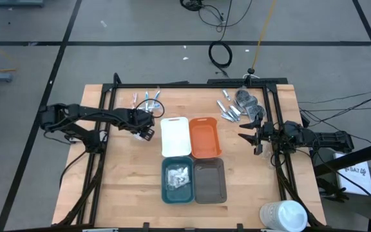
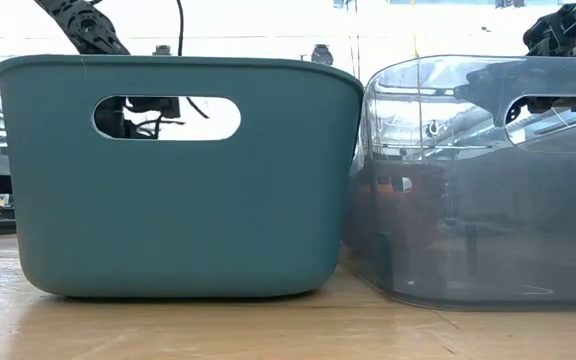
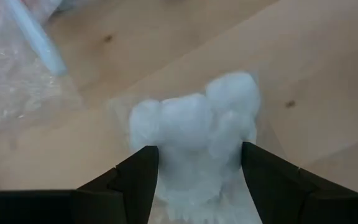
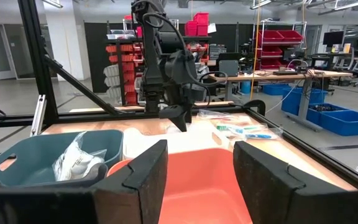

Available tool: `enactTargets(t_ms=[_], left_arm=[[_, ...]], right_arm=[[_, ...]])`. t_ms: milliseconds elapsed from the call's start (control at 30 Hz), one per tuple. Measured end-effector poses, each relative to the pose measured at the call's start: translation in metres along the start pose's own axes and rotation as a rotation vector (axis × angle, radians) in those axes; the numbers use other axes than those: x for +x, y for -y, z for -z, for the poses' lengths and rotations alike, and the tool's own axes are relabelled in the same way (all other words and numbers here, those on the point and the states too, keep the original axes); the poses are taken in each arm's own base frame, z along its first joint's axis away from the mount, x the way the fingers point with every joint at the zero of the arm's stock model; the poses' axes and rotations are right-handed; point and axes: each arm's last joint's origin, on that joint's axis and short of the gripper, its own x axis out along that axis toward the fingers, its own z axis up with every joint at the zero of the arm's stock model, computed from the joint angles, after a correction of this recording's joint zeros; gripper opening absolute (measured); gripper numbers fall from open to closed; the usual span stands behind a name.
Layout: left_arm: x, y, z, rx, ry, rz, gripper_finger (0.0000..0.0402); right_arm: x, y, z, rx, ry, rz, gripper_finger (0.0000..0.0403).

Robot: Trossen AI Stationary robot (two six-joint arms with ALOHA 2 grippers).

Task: Pick & Place Travel size toiletries
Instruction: Put the vanity pack into the blue bin

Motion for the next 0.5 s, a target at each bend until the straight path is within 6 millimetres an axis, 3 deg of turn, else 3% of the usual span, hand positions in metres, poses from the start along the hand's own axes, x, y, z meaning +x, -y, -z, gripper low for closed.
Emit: enactTargets(t_ms=[267,500], left_arm=[[0.0062,-0.0027,0.0039,-0.010,-0.007,0.003,0.0198],[0.0062,-0.0023,0.0038,-0.002,-0.004,0.006,0.0144]], right_arm=[[0.0000,0.0000,0.0000,0.000,0.000,0.000,0.0175],[0.0000,0.0000,0.0000,0.000,0.000,0.000,0.0172]])
